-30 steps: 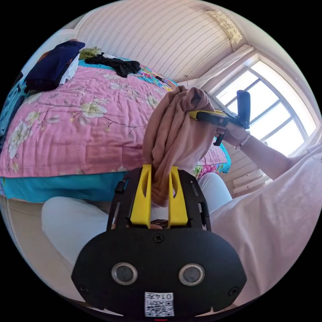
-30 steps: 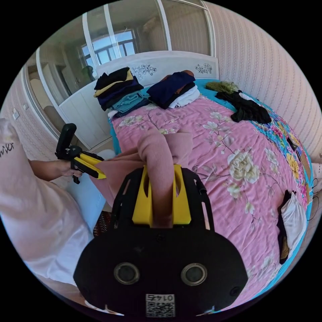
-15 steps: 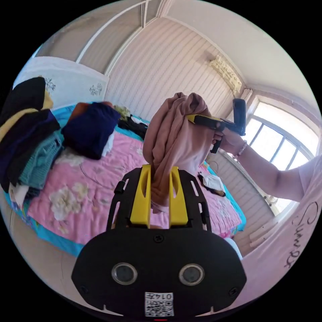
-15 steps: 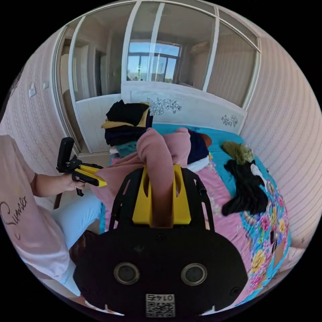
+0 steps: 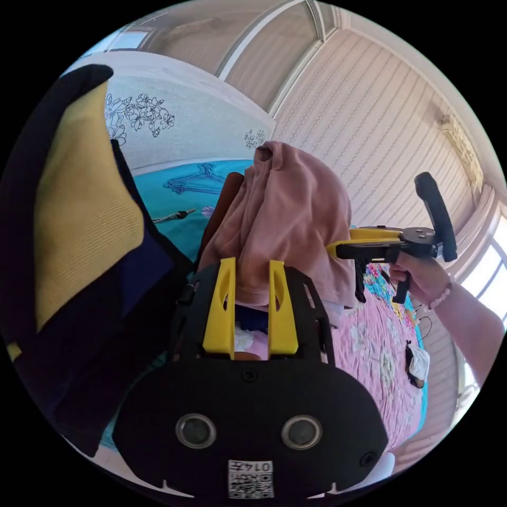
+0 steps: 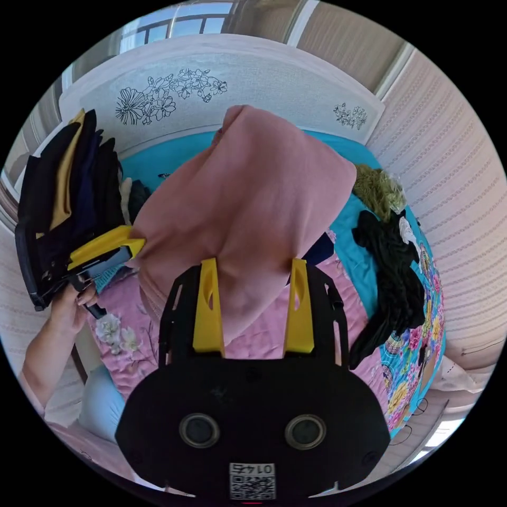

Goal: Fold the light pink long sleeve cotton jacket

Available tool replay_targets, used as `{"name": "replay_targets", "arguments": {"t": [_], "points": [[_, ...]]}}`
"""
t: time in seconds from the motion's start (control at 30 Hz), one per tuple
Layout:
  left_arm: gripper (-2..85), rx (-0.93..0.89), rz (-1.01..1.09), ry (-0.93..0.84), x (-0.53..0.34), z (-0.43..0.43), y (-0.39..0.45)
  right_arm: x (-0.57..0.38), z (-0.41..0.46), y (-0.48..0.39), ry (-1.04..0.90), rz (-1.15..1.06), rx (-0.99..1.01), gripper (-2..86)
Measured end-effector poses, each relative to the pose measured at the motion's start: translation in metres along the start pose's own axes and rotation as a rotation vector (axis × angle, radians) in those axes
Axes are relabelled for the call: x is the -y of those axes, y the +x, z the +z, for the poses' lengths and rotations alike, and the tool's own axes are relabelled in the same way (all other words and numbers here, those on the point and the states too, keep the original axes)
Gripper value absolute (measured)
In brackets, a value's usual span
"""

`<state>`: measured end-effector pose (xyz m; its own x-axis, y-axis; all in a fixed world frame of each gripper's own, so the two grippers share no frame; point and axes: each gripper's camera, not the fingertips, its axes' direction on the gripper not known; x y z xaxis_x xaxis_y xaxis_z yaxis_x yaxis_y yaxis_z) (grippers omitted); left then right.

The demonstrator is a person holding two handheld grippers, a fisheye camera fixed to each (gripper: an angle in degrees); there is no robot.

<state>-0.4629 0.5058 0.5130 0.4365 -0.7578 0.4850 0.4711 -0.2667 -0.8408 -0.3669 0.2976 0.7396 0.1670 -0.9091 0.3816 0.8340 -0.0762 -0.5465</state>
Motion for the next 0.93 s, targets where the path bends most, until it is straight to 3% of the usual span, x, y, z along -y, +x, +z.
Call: {"name": "replay_targets", "arguments": {"t": [0.1,0.2,0.33,0.4,0.5,0.67,0.93], "points": [[9.9,-0.037,0.102,0.081,-0.039,-0.027,0.01,-0.03,-0.003,0.013,0.068,0.047,0.095,17.5],[9.6,-0.041,0.217,0.154,-0.108,-0.069,0.037,-0.104,-0.043,0.022,0.348,0.091,0.211,15.4],[8.1,-0.118,0.329,0.306,-0.23,-0.12,0.081,-0.273,-0.095,-0.006,0.492,0.045,0.074,13.9],[8.0,-0.201,0.295,0.299,-0.273,-0.128,0.092,-0.353,-0.105,-0.026,0.423,0.052,0.002,13.7],[8.6,-0.263,0.318,0.161,-0.329,-0.126,0.128,-0.483,-0.114,-0.053,0.227,0.243,-0.103,13.4],[9.2,-0.438,0.547,-0.039,-0.407,-0.12,0.227,-0.677,-0.138,-0.098,0.093,0.588,-0.265,13.8],[10.8,-0.598,0.846,-0.208,-0.47,-0.068,0.37,-0.83,-0.103,-0.112,0.178,0.97,-0.285,17.9]]}}
